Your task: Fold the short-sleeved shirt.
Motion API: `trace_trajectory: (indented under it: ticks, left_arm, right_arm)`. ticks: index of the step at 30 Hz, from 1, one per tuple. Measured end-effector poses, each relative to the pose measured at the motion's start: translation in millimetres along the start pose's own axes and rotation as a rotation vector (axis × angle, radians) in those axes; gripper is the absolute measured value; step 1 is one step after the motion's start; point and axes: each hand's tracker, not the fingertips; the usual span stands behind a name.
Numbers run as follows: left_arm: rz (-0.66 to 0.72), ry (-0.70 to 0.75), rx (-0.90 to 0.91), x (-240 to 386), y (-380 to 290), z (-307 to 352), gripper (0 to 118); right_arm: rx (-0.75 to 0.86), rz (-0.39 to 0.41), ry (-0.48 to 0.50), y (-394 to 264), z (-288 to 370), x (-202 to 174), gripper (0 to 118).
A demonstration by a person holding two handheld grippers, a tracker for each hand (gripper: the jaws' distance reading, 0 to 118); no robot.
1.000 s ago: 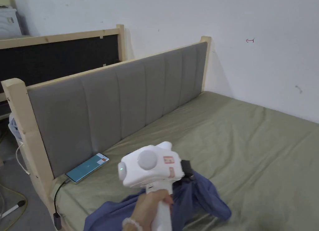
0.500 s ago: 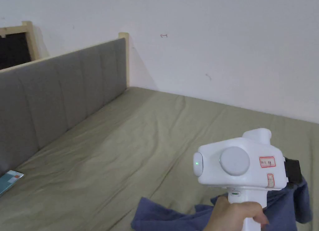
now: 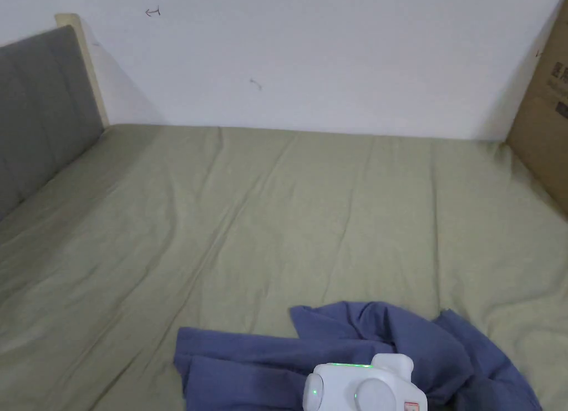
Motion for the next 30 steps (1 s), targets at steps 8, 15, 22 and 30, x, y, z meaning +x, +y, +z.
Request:
trace_trajectory:
  ticks: [8,15,22,30]
  left_arm:
    - [-0.028,0.132,0.216,-21.7,17.6,97.9,45]
    - [0.219,0.306,0.196,-121.0,-34.8,128.8,0]
    - [0.256,0.441,0.321,-171.7,9.9,187.1,64]
    - [0.336,0.582,0.153,-259.7,81.5,145.8,94]
  right_arm:
    - [0.009,0.075,0.088,0.6,-1.4,-40.0,0]
    - [-0.045,0.135,0.176,-16.0,-11.4,-76.0,0]
    - [-0.078,0.173,0.197,-13.8,-29.4,-95.7,0]
    - [-0.147,0.174,0.176,-25.7,-53.0,-93.3,0]
